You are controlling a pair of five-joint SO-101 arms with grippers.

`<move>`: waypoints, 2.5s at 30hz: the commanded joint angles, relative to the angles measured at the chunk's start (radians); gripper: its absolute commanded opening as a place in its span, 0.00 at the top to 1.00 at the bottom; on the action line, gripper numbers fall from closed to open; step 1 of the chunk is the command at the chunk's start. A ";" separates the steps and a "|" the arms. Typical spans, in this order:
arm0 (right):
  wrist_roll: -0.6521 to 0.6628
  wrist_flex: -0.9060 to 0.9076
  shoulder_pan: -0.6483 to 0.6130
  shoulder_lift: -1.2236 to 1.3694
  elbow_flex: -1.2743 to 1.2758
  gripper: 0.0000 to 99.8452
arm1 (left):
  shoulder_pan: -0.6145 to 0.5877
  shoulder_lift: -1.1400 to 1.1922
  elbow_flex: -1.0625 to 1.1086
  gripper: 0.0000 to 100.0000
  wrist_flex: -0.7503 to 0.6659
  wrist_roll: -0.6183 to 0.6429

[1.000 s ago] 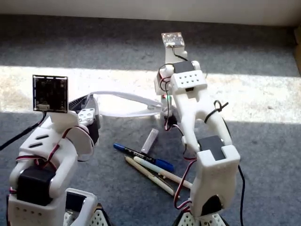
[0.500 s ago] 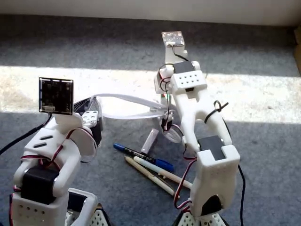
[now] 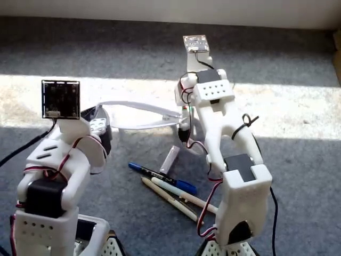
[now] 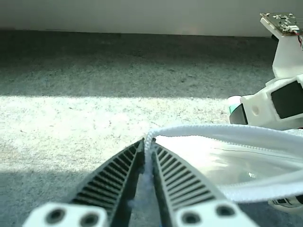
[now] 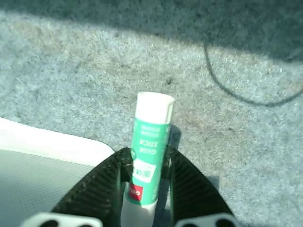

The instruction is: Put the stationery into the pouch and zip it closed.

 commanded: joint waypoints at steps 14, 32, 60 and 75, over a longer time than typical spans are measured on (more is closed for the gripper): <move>-0.011 0.099 0.035 -0.216 -0.010 0.99 | -0.081 0.262 -0.120 0.99 -0.020 0.000; -0.005 0.180 0.070 -0.530 -0.008 0.99 | -0.081 0.262 -0.116 0.99 -0.020 -0.005; -0.003 0.142 -0.127 -0.912 -0.012 0.99 | -0.081 0.263 -0.114 0.99 -0.017 -0.006; -0.003 0.071 -0.251 -0.914 -0.013 0.99 | -0.081 0.263 -0.114 0.99 -0.020 -0.006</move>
